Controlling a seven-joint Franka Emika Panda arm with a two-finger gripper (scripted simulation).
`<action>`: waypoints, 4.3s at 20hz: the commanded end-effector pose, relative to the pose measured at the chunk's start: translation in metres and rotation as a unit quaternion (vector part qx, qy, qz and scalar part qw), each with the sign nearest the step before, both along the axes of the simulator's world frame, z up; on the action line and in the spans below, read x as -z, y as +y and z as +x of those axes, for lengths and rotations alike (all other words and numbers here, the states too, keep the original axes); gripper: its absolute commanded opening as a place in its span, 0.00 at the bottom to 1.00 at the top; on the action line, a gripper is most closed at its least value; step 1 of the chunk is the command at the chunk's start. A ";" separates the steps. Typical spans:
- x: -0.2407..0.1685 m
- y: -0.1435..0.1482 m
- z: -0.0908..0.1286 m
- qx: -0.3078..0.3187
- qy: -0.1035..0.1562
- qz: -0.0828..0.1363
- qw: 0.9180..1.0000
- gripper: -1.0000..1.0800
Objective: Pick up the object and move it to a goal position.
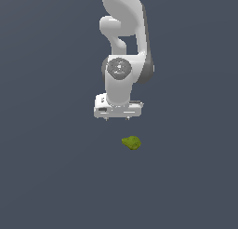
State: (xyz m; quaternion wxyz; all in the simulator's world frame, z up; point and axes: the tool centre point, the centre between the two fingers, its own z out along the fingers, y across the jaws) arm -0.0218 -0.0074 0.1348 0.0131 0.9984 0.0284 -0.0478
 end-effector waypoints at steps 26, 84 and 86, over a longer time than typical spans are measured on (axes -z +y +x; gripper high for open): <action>0.037 0.059 0.061 -0.322 -0.031 0.026 0.946 0.96; 0.068 -0.006 0.036 -0.376 -0.038 0.031 0.925 0.00; 0.062 -0.024 0.028 -0.376 -0.038 0.031 0.925 0.00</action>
